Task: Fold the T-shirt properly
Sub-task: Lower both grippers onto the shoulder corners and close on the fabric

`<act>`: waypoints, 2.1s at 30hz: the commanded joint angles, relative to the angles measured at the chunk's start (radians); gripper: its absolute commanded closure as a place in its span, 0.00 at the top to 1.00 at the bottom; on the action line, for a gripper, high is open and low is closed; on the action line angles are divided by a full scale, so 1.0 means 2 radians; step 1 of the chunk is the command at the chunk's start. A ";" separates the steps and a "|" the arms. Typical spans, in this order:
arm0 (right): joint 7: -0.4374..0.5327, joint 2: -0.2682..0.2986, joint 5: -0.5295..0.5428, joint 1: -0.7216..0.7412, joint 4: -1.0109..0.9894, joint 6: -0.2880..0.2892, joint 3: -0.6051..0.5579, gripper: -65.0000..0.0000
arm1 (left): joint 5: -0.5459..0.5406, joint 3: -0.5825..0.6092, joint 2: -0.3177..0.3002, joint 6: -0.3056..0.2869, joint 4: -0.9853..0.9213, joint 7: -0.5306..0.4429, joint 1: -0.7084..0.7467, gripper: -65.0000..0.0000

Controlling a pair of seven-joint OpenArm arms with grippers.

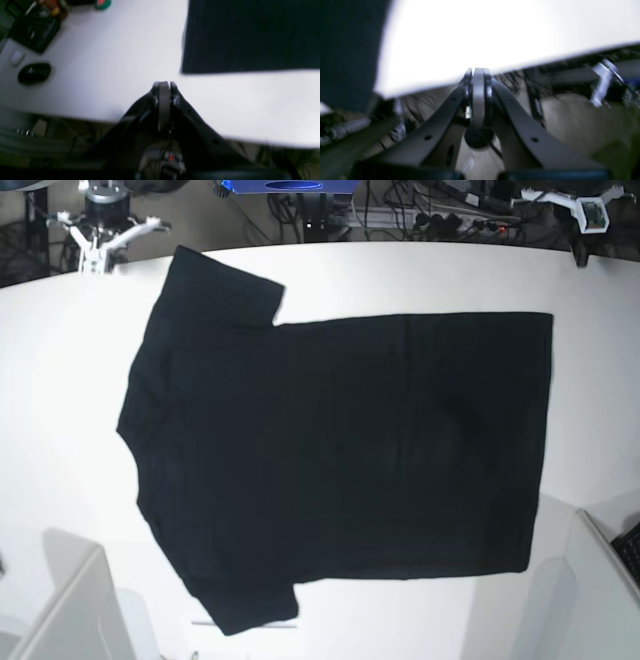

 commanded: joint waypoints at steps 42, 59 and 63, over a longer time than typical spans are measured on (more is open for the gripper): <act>-0.176 0.133 0.615 0.105 -0.122 0.050 0.028 0.55 | -0.278 -0.106 -0.066 -0.203 -0.089 0.277 -0.217 0.76; -0.238 0.074 0.485 0.110 -0.139 0.125 0.027 0.55 | -0.279 -0.120 -0.067 -0.208 -0.167 0.277 -0.245 0.76; -0.242 0.062 0.475 0.111 -0.139 0.132 0.025 0.55 | -0.279 -0.120 -0.066 -0.208 -0.173 0.277 -0.253 0.76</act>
